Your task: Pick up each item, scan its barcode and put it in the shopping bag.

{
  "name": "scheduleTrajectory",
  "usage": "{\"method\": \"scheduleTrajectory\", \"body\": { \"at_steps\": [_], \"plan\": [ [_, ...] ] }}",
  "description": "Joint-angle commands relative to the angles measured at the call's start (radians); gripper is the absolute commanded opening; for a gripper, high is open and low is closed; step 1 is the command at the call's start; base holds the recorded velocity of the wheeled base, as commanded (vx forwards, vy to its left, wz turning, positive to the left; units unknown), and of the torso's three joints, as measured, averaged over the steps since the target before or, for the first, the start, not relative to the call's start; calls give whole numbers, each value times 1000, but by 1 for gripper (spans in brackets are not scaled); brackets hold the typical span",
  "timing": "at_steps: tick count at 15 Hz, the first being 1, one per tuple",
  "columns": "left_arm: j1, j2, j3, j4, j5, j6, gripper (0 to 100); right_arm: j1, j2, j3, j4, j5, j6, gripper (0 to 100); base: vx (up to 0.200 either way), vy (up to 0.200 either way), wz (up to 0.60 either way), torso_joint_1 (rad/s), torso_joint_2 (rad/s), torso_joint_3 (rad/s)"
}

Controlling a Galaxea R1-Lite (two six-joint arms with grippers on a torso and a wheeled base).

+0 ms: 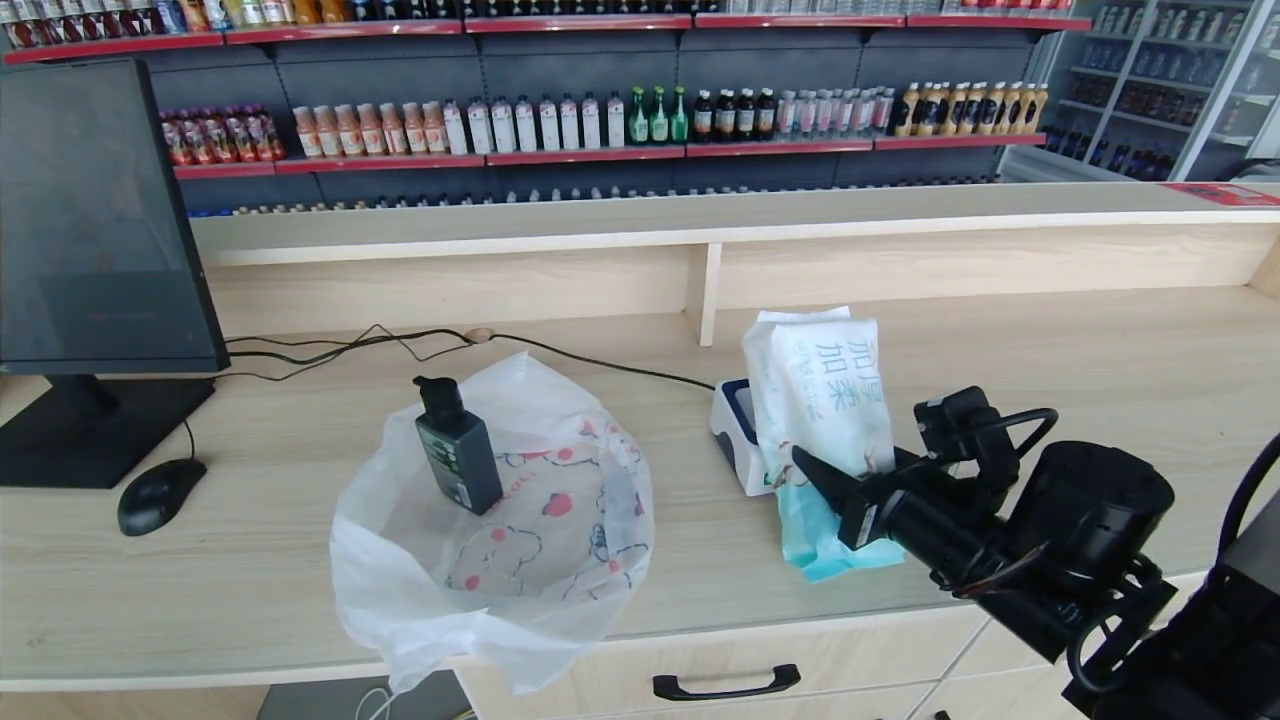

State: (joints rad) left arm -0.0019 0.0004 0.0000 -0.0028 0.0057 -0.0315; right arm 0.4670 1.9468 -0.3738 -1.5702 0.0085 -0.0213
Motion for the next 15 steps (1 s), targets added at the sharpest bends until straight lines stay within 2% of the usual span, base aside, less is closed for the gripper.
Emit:
{"method": "scheduleTrajectory", "body": {
  "at_steps": [1,12,15],
  "plan": [
    [0,0,0,0,0,1,100,-1,17,-2,-1,1,0,0,0,0,0,0,0,0],
    [0,0,0,0,0,1,100,1,58,-25,-1,1,0,0,0,0,0,0,0,0],
    [0,0,0,0,0,1,100,25,50,-30,-1,1,0,0,0,0,0,0,0,0]
  ]
}}
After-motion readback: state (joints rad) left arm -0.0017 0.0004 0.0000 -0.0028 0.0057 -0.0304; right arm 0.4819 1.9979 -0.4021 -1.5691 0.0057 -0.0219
